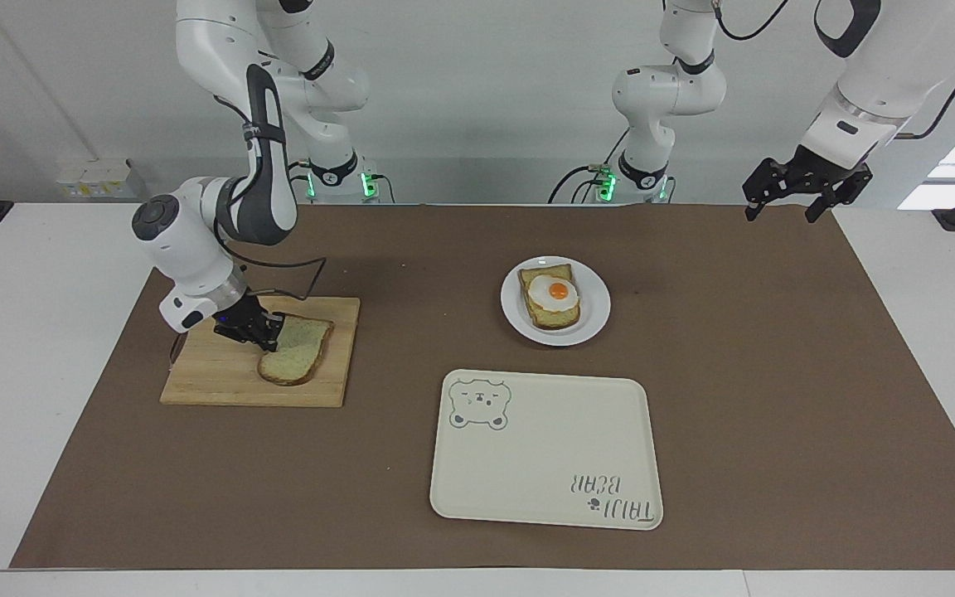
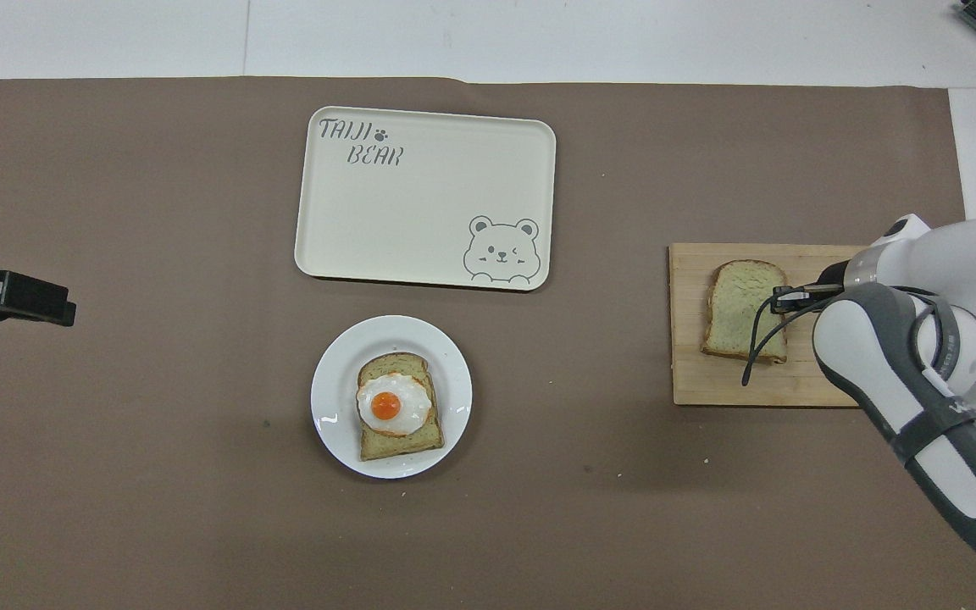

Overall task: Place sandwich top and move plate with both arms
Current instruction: 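Close the right gripper on the bread slice edge, then lift the bread slice and carry it toward the egg toast plate, then lower the bread slice onto the egg toast and open the right gripper, then withdraw the right gripper while the left gripper reaches the plate rim, then grip the white plate rim with the left gripper, then slide the plate with the left gripper onto the bear tray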

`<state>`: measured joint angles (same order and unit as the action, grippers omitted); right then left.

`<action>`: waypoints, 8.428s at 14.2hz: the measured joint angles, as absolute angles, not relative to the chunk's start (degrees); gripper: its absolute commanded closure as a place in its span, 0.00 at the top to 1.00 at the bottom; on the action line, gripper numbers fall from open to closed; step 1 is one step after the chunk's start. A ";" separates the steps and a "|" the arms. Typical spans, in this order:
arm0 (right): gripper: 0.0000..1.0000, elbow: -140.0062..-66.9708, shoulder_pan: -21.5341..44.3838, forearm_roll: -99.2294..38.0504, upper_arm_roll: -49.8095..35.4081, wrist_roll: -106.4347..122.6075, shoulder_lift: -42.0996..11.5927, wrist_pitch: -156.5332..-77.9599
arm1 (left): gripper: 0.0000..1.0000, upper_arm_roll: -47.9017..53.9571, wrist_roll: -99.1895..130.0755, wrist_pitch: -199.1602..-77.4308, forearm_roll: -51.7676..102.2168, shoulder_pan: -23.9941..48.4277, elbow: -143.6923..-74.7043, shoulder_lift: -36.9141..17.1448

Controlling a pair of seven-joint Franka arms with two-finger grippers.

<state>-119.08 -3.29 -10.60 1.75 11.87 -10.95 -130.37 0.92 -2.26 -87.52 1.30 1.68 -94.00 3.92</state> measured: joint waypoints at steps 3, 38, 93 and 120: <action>0.00 -116.73 -3.16 -10.60 1.75 12.42 -8.78 -125.14 | 1.00 0.92 -2.26 -87.52 1.30 1.68 -94.00 3.92; 0.00 -111.43 36.81 -21.22 -0.26 -17.82 -10.10 -126.86 | 1.00 0.92 -2.26 -87.57 1.30 1.68 -94.00 3.92; 1.00 -98.45 4.31 -1.99 2.22 -15.23 3.47 -100.20 | 0.67 1.75 -32.76 -125.97 37.68 9.39 -133.16 -4.02; 1.00 -88.26 3.31 1.12 4.19 -4.00 5.76 -82.91 | 0.00 0.80 -26.78 -105.71 54.93 4.81 -112.21 -14.18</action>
<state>-88.26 3.31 1.12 4.19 -4.00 5.76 -82.91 0.80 -26.78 -105.71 54.93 4.81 -112.21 -14.18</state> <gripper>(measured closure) 0.000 0.912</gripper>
